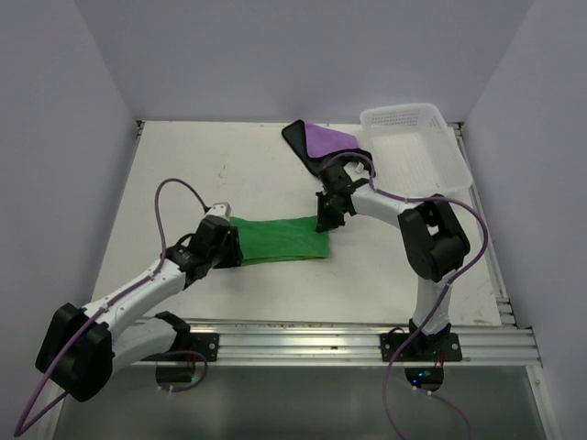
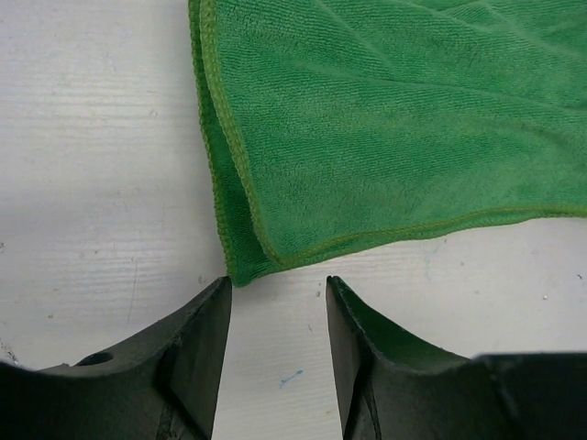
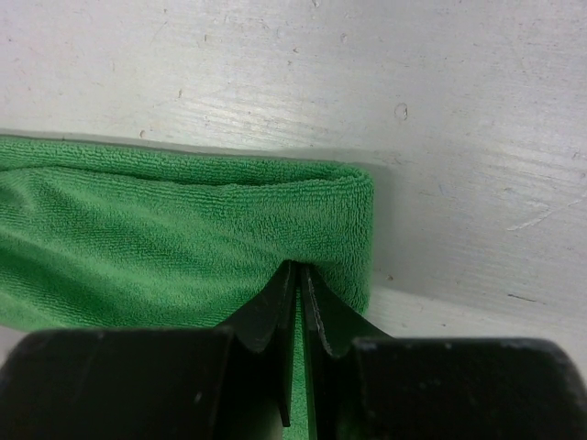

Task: Roll the towels
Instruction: Fold the towel

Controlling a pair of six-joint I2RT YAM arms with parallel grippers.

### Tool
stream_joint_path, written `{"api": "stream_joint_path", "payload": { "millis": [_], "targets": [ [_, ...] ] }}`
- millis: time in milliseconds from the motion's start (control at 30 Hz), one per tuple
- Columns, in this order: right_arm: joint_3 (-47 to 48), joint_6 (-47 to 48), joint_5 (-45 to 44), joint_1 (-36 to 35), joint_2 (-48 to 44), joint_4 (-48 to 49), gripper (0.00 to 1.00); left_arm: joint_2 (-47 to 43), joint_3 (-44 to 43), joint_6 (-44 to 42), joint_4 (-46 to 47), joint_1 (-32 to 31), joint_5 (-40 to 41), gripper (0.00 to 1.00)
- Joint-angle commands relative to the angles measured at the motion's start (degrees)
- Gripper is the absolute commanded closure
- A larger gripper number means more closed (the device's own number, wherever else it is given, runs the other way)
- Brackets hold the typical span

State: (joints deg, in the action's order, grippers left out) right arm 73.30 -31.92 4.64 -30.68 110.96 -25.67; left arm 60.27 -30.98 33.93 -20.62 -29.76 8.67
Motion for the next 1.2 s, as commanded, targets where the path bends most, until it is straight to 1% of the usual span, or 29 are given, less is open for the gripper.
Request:
{"api": "stream_joint_path", "payload": {
  "millis": [0, 233, 333, 367, 433, 467, 500, 567, 700, 767, 833, 867, 900, 967, 1167],
  "targets": [
    [0.35, 1.34, -0.52, 0.09, 2.51, 0.45, 0.91, 0.81, 0.92, 1.66, 2.25, 0.05, 2.76, 0.51],
    [-0.52, 1.69, -0.08, 0.09, 2.51, 0.80, 0.91, 2.83, 0.75, 1.58, 6.03, 0.14, 2.58, 0.55],
    [-1.05, 1.86, 0.10, 0.09, 2.60, 1.06, 0.92, 4.41, 1.36, 1.40, 7.34, 0.05, 3.02, 0.59],
    [-1.14, 1.86, 0.19, 0.18, 2.51, 1.15, 0.92, 4.77, 1.54, 1.40, 7.70, 0.05, 3.20, 0.64],
    [-1.23, 1.95, 0.19, 0.09, 2.51, 1.06, 0.92, 5.47, 2.15, 1.57, 8.40, 0.05, 3.81, 0.66],
    [-1.23, 2.21, 0.19, 0.09, 2.51, 1.06, 0.92, 5.65, 2.24, 1.57, 8.49, 0.05, 3.81, 0.72],
    [-1.31, 2.22, 0.19, 0.09, 2.51, 1.06, 0.92, 5.65, 2.33, 1.57, 8.67, 0.05, 4.16, 0.74],
    [-1.40, 2.48, 0.01, 0.18, 2.42, 0.97, 0.92, 5.30, 2.33, 1.66, 8.41, 0.05, 4.43, 0.76],
    [-1.75, 2.22, 0.27, 0.09, 2.33, 1.41, 0.93, 3.54, 2.42, 1.31, 7.79, 0.14, 6.88, 0.77],
    [-1.67, 2.04, 0.71, 0.18, 2.51, 1.50, 0.94, 3.54, 2.33, 1.05, 7.79, 0.05, 7.42, 0.80],
    [-1.84, 1.95, 0.98, 0.09, 2.42, 1.59, 0.94, 3.80, 2.33, 1.05, 8.23, 0.14, 8.21, 0.80],
    [-1.93, 1.95, 0.98, 0.18, 2.42, 1.76, 0.94, 3.98, 2.50, 1.05, 8.66, 0.05, 8.21, 0.72],
    [-1.93, 2.04, 0.98, 0.18, 2.34, 1.76, 0.94, 4.06, 2.77, 1.05, 9.36, 0.14, 8.21, 0.67],
    [-2.11, 2.21, 0.72, 0.09, 2.16, 1.50, 0.94, 3.98, 3.29, 1.22, 10.16, 0.14, 7.77, 0.63],
    [-2.63, 2.22, 0.63, 0.09, 2.07, 1.68, 0.95, 4.33, 4.00, 1.22, 12.36, 0.14, 6.89, 0.61]
  ]
}}
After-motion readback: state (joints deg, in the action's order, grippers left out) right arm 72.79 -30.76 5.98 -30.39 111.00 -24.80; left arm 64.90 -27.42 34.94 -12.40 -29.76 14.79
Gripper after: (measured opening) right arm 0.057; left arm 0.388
